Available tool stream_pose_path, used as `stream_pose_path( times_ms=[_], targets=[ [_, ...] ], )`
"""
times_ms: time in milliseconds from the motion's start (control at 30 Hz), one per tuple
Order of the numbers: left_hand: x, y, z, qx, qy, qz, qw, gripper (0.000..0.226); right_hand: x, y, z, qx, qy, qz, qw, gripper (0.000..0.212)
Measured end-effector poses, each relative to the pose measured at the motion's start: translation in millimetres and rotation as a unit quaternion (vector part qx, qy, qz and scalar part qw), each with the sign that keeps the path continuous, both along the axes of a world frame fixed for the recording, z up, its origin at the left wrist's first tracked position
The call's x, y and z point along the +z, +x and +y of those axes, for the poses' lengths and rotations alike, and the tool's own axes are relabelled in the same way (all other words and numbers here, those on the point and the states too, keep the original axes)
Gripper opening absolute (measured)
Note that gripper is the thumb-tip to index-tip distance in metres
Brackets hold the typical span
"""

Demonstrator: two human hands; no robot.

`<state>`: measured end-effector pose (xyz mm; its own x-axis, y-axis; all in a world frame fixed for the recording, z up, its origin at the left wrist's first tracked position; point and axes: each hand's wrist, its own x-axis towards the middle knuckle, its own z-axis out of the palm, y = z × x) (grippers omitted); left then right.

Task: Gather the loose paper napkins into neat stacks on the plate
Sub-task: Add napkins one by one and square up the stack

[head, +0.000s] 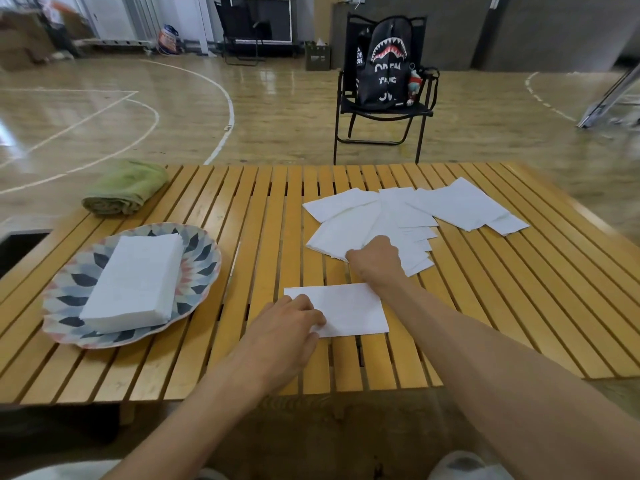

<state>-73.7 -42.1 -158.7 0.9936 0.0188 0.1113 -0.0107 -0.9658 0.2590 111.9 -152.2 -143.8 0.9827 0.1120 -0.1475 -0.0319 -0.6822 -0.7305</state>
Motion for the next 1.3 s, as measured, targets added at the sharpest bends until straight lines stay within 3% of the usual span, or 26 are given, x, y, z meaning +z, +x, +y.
stream_pose_path(
  times_ms=[100, 233, 500, 567, 600, 667, 733, 800, 967, 1133, 1300],
  targets=[
    [1.9, 1.0, -0.2, 0.001, 0.000, 0.001, 1.000, 0.031, -0.9, 4.7, 0.0, -0.019, 0.027, -0.006, 0.999, 0.026],
    [2.8, 2.2, -1.4, 0.001, 0.001, 0.002, 1.000, 0.030, -3.0, 4.3, -11.8, -0.001, -0.011, -0.059, 0.998, 0.016],
    [5.9, 3.7, -3.6, 0.002, -0.002, 0.008, 1.000, 0.030, 5.5, 3.3, -42.8, 0.039, -0.036, -0.106, 0.993, 0.023],
    [7.3, 3.4, -3.6, 0.003, -0.006, 0.010, 1.000, 0.030, 10.0, 1.9, -46.5, 0.034, 0.028, -0.052, 0.998, 0.026],
    [8.1, 3.1, -3.8, 0.003, -0.009, 0.012, 1.000, 0.030, 13.1, -0.6, -48.7, 0.033, 0.110, 0.013, 0.993, 0.025],
    [9.6, 2.5, -4.0, 0.003, -0.017, 0.013, 1.000, 0.029, 19.9, -7.8, -54.5, 0.046, 0.311, 0.159, 0.936, 0.020],
    [11.3, 2.1, -4.8, 0.003, -0.029, 0.016, 0.999, 0.028, 23.1, -13.7, -62.3, 0.055, 0.410, 0.225, 0.882, 0.019],
    [12.1, 2.3, -6.2, 0.005, -0.054, 0.023, 0.998, 0.025, 24.1, -20.1, -68.7, 0.062, 0.419, 0.247, 0.871, 0.019],
    [8.8, 3.5, -13.4, 0.028, -0.123, 0.024, 0.992, 0.031, 23.4, -38.1, -79.2, 0.029, 0.357, 0.259, 0.897, 0.010],
    [7.7, 6.4, -17.7, 0.053, -0.202, -0.012, 0.978, 0.034, 23.5, -54.9, -80.7, 0.034, 0.362, 0.253, 0.897, 0.014],
    [15.9, 6.0, -22.0, 0.065, -0.289, -0.053, 0.954, 0.058, 28.6, -71.3, -72.6, 0.094, 0.381, 0.239, 0.888, 0.015]
  ],
)
